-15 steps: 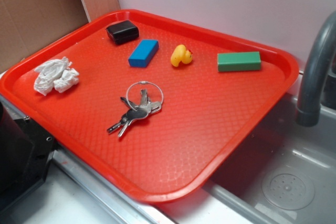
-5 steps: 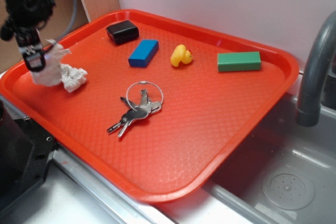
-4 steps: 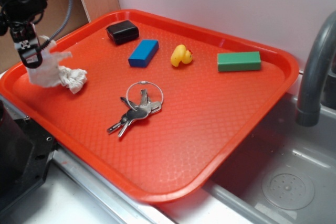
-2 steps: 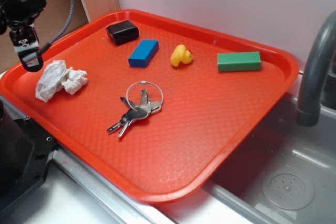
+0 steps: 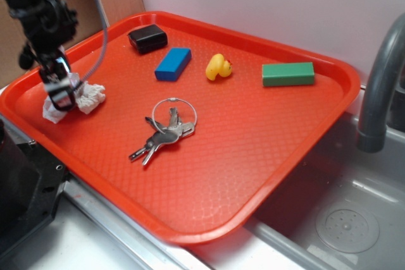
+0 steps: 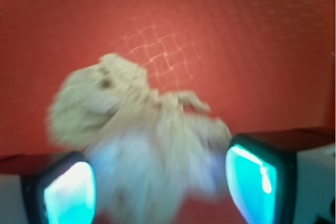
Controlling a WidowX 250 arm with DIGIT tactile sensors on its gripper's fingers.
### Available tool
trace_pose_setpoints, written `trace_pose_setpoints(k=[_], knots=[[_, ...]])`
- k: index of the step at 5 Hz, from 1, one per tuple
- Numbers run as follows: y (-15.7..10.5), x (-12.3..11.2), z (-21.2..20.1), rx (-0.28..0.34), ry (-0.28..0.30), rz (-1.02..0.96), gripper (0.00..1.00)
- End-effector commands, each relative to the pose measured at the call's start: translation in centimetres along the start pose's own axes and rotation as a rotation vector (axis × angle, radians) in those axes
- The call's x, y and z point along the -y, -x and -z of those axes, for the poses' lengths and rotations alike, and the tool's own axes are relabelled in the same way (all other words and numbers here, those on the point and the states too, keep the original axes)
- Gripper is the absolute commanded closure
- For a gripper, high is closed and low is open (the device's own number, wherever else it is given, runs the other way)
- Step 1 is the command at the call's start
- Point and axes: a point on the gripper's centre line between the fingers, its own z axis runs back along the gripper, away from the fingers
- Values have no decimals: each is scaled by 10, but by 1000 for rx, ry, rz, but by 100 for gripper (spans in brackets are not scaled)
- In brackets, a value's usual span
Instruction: Grab the white paper.
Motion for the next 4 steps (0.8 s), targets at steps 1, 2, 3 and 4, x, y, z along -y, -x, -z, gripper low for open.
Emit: trace_pose_setpoints(k=[1, 2, 3, 4], knots=[[-10, -4, 15, 9, 5, 41, 100], [-9, -8, 8, 21, -22, 30, 100], [-8, -5, 8, 9, -19, 43, 100], [-6, -3, -8, 7, -33, 39, 100]])
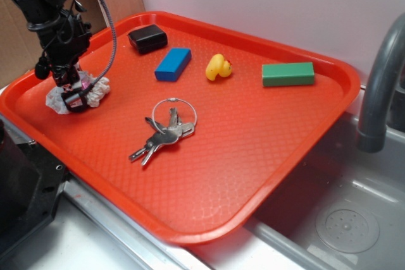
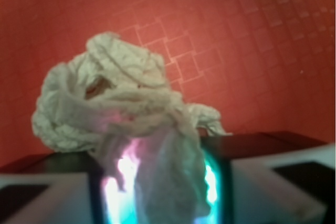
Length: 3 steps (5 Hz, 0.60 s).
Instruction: Grab the white paper.
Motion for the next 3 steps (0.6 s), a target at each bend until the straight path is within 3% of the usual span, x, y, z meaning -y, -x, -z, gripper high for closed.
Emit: trace_pose_setpoints(k=[1, 2, 3], knots=[[-14, 33, -66, 33, -104, -107, 100], [-27, 52, -116, 101, -163, -268, 100], [-47, 53, -165, 140, -184, -382, 100]])
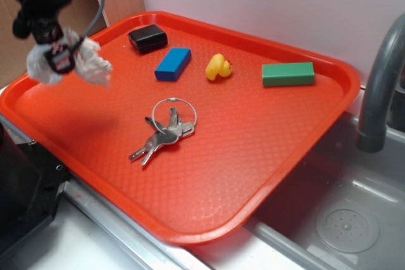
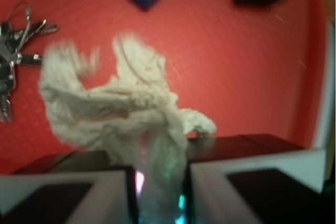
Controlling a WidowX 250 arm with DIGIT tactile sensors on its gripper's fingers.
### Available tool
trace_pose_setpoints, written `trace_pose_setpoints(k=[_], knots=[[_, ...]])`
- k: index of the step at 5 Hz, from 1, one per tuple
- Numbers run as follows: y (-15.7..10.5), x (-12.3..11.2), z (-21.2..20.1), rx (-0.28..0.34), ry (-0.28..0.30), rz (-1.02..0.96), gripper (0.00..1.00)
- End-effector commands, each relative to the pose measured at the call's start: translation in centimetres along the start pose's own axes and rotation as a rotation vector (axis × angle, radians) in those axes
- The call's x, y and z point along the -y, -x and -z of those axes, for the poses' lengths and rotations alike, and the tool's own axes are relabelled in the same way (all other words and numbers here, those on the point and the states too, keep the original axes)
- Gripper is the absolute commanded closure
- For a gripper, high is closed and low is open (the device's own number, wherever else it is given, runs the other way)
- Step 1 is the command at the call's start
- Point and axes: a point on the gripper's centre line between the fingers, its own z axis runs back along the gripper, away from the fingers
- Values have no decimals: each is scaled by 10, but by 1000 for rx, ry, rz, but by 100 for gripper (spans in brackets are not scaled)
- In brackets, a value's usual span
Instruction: Grab the white paper.
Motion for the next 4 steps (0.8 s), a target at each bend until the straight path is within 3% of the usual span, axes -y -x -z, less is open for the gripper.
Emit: trace_pose_setpoints(k=[1, 2, 3, 4], knots=[[-65, -5, -99, 58, -60, -185, 100], [-73, -23, -131, 67, 9, -259, 100], [-68, -34, -128, 53, 117, -338, 100], [-62, -32, -127, 44, 86, -360, 100]])
